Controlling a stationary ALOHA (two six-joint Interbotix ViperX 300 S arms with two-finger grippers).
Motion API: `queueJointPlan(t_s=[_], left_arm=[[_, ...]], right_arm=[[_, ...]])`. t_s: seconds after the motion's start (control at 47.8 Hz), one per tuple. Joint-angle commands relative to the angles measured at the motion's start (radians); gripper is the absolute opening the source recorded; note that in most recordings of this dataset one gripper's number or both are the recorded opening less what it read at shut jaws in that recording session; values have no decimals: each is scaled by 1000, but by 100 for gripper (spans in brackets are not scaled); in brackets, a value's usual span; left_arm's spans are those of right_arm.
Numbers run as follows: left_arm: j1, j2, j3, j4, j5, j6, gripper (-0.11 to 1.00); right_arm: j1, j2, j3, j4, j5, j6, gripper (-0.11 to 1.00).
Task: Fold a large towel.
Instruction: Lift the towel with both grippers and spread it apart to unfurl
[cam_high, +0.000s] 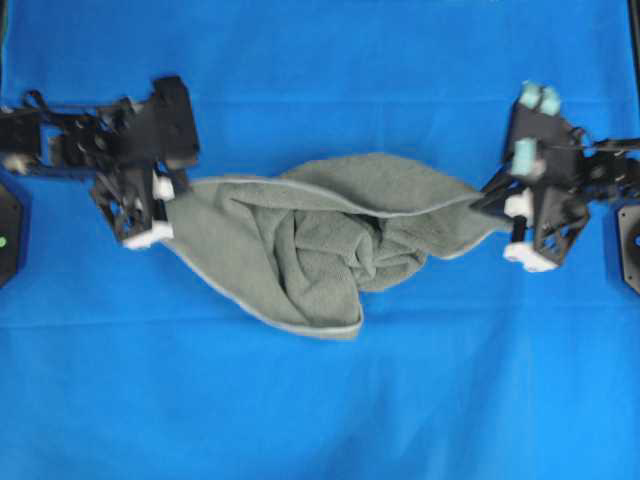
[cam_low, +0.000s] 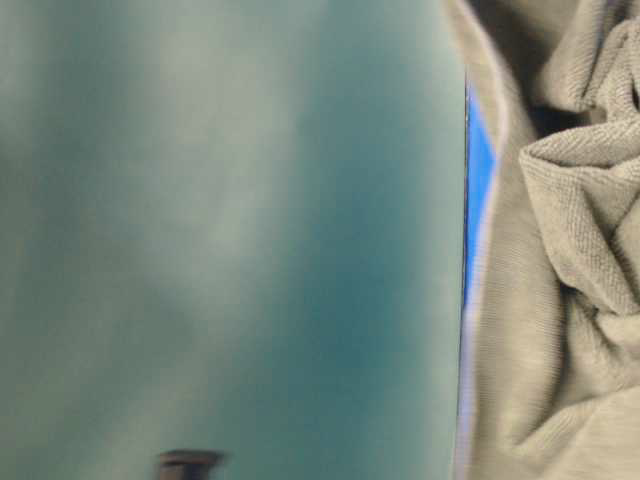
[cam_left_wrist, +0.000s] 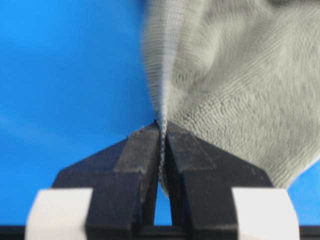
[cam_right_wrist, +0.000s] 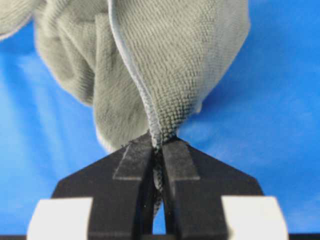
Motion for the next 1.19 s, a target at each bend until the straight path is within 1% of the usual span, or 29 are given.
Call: queueJointPlan(t_s=[0.0, 0.125, 0.146, 0.209, 0.356, 0.439, 0.46, 0.502, 0.586, 0.648, 0.711, 0.795, 0.837, 0.92, 0.941, 1.025, 1.046, 1.067, 1.129, 1.171], left_arm=[[32, -87, -64, 2, 83, 20, 1], [69, -179, -138, 12, 150, 78, 1], [77, -192, -150, 14, 160, 89, 1], [103, -221, -192, 15, 179, 130, 1], [176, -255, -304, 15, 213, 252, 1], [224, -253, -374, 17, 222, 262, 1], [236, -250, -393, 17, 225, 264, 1], [261, -247, -430, 17, 235, 264, 1], [293, -238, -492, 17, 245, 264, 1], [298, -230, -531, 17, 262, 262, 1], [288, -227, -561, 9, 288, 258, 1], [244, -235, -586, 5, 328, 242, 1], [215, -245, -597, 3, 348, 230, 1], [135, -272, -618, 0, 377, 221, 1], [101, -282, -626, 0, 385, 215, 1], [11, -313, -646, 0, 399, 192, 1], [-11, -318, -650, 0, 399, 181, 1], [-34, -325, -657, 0, 399, 172, 1], [-89, -341, -667, 0, 400, 135, 1], [-124, -354, -675, 0, 400, 98, 1]], right_arm=[[-2, -81, -52, -26, 75, 0, 0], [-3, -184, -123, -100, 192, 5, 0], [-6, -209, -143, -124, 219, 8, 0], [-14, -247, -190, -178, 267, 9, 0], [-58, -296, -296, -305, 353, 11, 0], [-104, -298, -345, -380, 382, 11, 0], [-126, -298, -365, -408, 393, 11, 0], [-156, -295, -388, -443, 407, 11, 0], [-215, -285, -434, -486, 425, 11, 0], [-245, -276, -463, -491, 434, 11, 0], [-255, -272, -489, -491, 446, 12, 0], [-249, -272, -528, -466, 474, 14, 0], [-236, -275, -557, -422, 494, 14, 0], [-204, -279, -612, -316, 517, 12, 0], [-193, -281, -627, -288, 520, 12, 0], [-141, -285, -675, -167, 520, 11, 0], [-117, -287, -690, -124, 520, 11, 0], [-100, -287, -699, -94, 520, 9, 0], [-46, -288, -723, -25, 518, 8, 0], [-8, -288, -733, 12, 514, 6, 0]])
